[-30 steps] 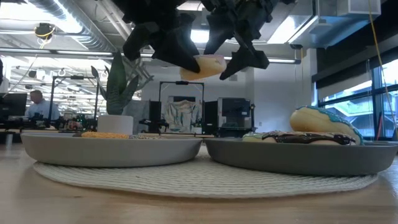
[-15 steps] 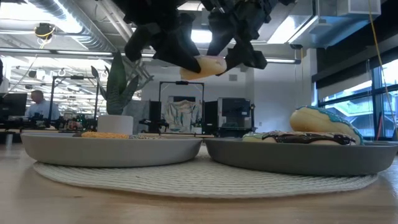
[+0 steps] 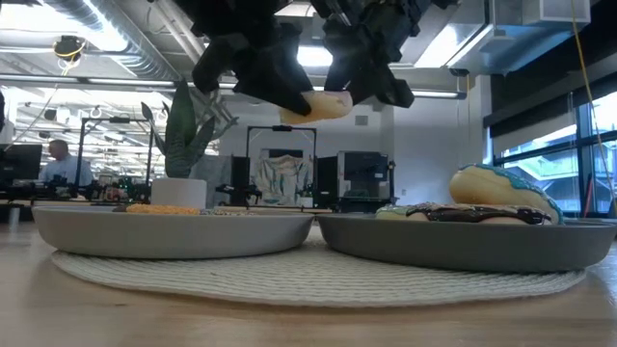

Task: Pick & Place donuts
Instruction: Put the large purple donut on the dark gray plate

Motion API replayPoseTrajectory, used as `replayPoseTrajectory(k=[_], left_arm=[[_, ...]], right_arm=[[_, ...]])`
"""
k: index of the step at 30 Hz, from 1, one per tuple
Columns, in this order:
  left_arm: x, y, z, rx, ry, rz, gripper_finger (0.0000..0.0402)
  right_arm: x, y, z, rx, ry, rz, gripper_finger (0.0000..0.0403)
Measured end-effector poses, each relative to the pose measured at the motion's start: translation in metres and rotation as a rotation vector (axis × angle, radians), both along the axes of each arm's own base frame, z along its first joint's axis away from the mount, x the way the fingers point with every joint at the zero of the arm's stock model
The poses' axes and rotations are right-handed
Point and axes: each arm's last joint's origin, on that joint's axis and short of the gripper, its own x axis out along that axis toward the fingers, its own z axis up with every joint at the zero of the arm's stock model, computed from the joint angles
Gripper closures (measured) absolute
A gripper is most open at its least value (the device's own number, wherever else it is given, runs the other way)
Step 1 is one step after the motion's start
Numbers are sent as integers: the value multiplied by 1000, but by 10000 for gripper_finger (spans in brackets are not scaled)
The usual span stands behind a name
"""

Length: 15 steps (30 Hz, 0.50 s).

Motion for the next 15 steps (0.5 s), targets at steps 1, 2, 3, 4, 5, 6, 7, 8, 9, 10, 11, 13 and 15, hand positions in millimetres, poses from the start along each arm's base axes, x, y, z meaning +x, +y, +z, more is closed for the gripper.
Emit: replayPoseTrajectory(k=[1,2,3,4,5,6,7,8,9,10,11,13,15], left_arm=[[0,0,0,-7,1,5,244],[-1,0,-1,-17,2,14,233],[-1,0,-1,-22,4,24,222],[-1,0,-1,-26,7,37,214],[-2,1,-2,-29,12,47,207],[-3,0,-2,-32,15,53,202],[-4,-1,-1,-32,17,56,198],[-6,-2,1,-27,16,58,196],[-7,-3,3,-20,9,65,195],[-9,-3,5,-10,9,73,195],[-12,-4,7,-8,12,81,195],[-17,-3,12,-41,-1,112,196],[-25,2,16,-107,-19,135,197]], right_arm=[[0,0,0,0,1,0,306],[0,0,0,0,3,-1,306],[0,0,0,0,4,-1,306],[0,0,0,-1,3,-2,306],[0,0,0,-2,3,-3,306],[0,0,0,-2,3,-3,306],[0,-1,0,-2,2,-6,306],[0,-2,0,-2,2,-8,306],[0,-2,0,-2,3,-9,306],[0,-3,0,-2,6,-13,306],[-1,-5,0,-1,8,-15,306],[-2,-7,-1,-2,19,-18,306],[-3,-10,-2,-6,28,15,306]])
